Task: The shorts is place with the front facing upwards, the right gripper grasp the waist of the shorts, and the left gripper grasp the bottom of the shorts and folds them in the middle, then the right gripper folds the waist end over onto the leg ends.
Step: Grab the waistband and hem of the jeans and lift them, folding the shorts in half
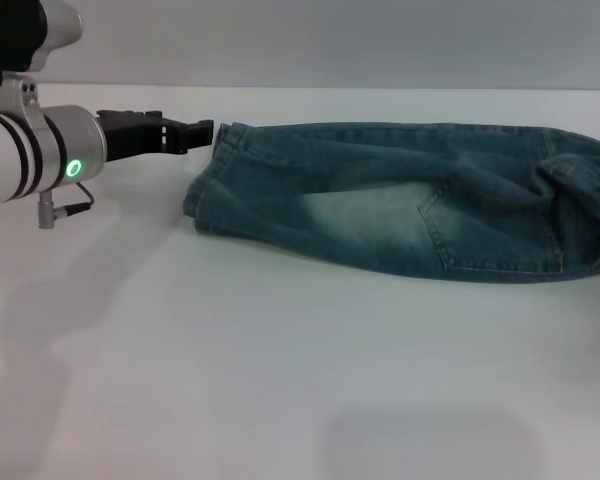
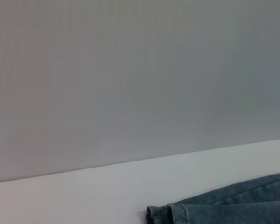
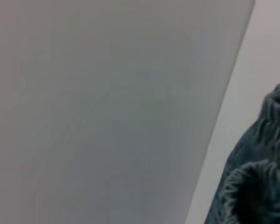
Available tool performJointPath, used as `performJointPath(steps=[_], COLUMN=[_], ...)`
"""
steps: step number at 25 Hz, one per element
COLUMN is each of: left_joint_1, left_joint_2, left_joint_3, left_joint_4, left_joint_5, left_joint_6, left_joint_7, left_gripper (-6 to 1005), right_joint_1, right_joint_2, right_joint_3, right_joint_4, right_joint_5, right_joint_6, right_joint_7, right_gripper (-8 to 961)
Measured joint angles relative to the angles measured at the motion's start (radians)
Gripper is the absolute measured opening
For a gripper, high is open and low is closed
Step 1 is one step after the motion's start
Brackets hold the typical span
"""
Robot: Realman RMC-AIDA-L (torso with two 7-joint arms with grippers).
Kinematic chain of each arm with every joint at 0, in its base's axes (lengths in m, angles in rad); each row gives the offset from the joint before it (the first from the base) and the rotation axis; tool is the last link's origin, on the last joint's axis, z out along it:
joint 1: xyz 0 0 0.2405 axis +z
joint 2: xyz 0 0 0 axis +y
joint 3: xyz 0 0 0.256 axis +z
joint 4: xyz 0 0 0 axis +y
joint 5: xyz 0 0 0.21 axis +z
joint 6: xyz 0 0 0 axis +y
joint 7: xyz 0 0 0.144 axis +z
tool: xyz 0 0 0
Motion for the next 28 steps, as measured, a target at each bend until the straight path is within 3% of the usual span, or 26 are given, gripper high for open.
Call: performJointPath(steps=[7, 23, 28], left_joint_1=[-0.002, 0.001, -0.007], left_joint_2=[0.0, -0.003, -0.003], left_joint_3=[0.001, 0.033, 0.037], left_joint_4=[-0.002, 0.019, 0.025], left_joint_5=[0.0, -0.001, -0.001], left_joint_6=[-0.017, -0.02, -0.014], left_joint_7=[0.015, 0.017, 0.018], left_gripper=[721, 720, 719], right_joint_1=[-0.049, -0.119, -0.131], right_joint_2=[-0.006, -0.006, 0.01], right_joint_3=[0.0, 0.014, 0.014], right_joint_4=[-0.026, -0.104, -0.146], right_joint_5=[0.0, 0.005, 0.005], right_joint_6=[-0.084, -0.128, -0.185], right_joint_7=[0.004, 0.006, 0.005], right_gripper=[675, 674, 675])
